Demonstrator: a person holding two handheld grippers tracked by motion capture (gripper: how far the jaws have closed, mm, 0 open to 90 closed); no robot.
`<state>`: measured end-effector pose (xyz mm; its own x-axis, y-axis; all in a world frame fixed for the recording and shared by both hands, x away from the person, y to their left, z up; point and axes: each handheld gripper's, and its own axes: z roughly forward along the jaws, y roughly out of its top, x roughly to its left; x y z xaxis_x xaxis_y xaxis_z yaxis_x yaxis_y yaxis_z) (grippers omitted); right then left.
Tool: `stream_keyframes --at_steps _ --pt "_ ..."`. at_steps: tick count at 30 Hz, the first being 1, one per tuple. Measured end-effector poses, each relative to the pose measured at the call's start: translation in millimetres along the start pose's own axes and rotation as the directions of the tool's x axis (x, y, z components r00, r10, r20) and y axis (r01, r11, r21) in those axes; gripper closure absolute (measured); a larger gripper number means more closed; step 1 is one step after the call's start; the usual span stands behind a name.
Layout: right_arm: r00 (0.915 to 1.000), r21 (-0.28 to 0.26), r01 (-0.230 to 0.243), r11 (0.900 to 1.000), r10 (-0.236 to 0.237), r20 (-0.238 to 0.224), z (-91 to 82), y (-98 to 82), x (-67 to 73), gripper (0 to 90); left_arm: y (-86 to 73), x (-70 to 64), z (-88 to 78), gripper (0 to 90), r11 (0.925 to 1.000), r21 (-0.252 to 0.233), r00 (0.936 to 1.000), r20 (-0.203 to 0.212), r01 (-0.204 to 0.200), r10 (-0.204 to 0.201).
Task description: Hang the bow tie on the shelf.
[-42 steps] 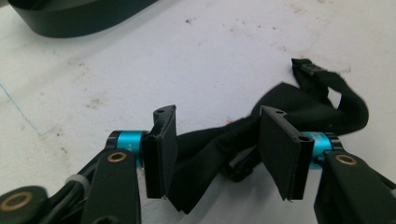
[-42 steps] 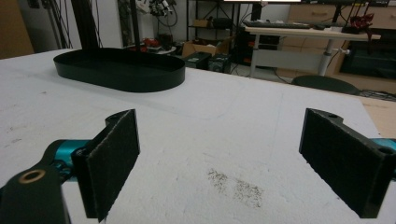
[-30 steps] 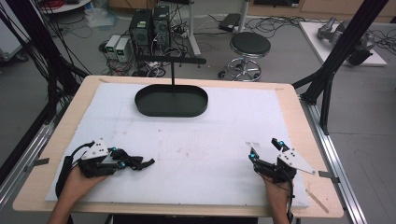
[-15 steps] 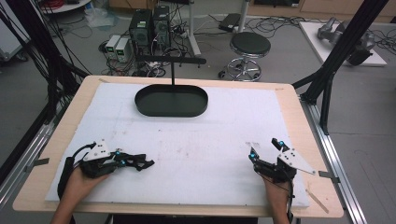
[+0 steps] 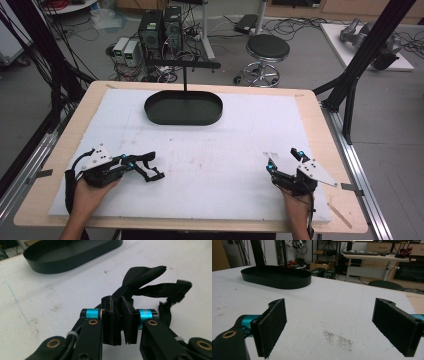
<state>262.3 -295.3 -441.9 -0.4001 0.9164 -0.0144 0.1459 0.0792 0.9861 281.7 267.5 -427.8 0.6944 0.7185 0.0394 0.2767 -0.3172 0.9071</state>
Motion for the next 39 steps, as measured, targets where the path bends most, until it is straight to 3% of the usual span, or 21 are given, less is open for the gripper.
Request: stream_keyframes --at_steps 4,10,11,20,26,35,39 --pt "1.0 -0.002 0.008 1.0 -0.008 0.001 0.4 0.0 0.0 11.5 6.5 -0.6 -0.7 79.6 0.9999 -0.003 0.9998 -0.018 -0.011 0.011" --pt "1.0 0.001 0.004 1.0 -0.004 0.003 0.1 -0.1 0.2 11.5 22.8 -0.8 -1.7 79.7 0.9991 -0.036 0.9965 -0.081 -0.023 0.02" --pt "1.0 0.001 0.003 1.0 -0.003 0.004 0.0 -0.2 0.1 11.5 27.8 0.5 -0.2 79.8 0.9988 -0.038 0.9936 -0.11 -0.029 0.025" --pt "1.0 0.003 -0.004 1.0 0.004 0.002 0.2 -0.2 0.0 11.5 45.0 9.7 10.5 80.0 0.9939 -0.098 0.9817 -0.188 -0.05 0.03" --pt "1.0 0.004 -0.003 1.0 0.003 0.004 0.3 -0.3 -0.1 11.5 55.6 16.8 16.8 80.0 0.9919 -0.113 0.9786 -0.203 -0.059 0.035" --pt "1.0 0.001 0.002 1.0 -0.002 0.006 1.0 -0.4 -0.4 11.5 79.4 35.3 23.3 80.0 0.9855 -0.162 0.9835 -0.18 -0.052 0.022" --pt "1.0 0.004 0.0 1.0 0.0 0.005 1.0 -0.4 -0.1 11.5 87.5 40.0 25.7 80.0 0.9842 -0.168 0.9821 -0.187 -0.058 0.026"
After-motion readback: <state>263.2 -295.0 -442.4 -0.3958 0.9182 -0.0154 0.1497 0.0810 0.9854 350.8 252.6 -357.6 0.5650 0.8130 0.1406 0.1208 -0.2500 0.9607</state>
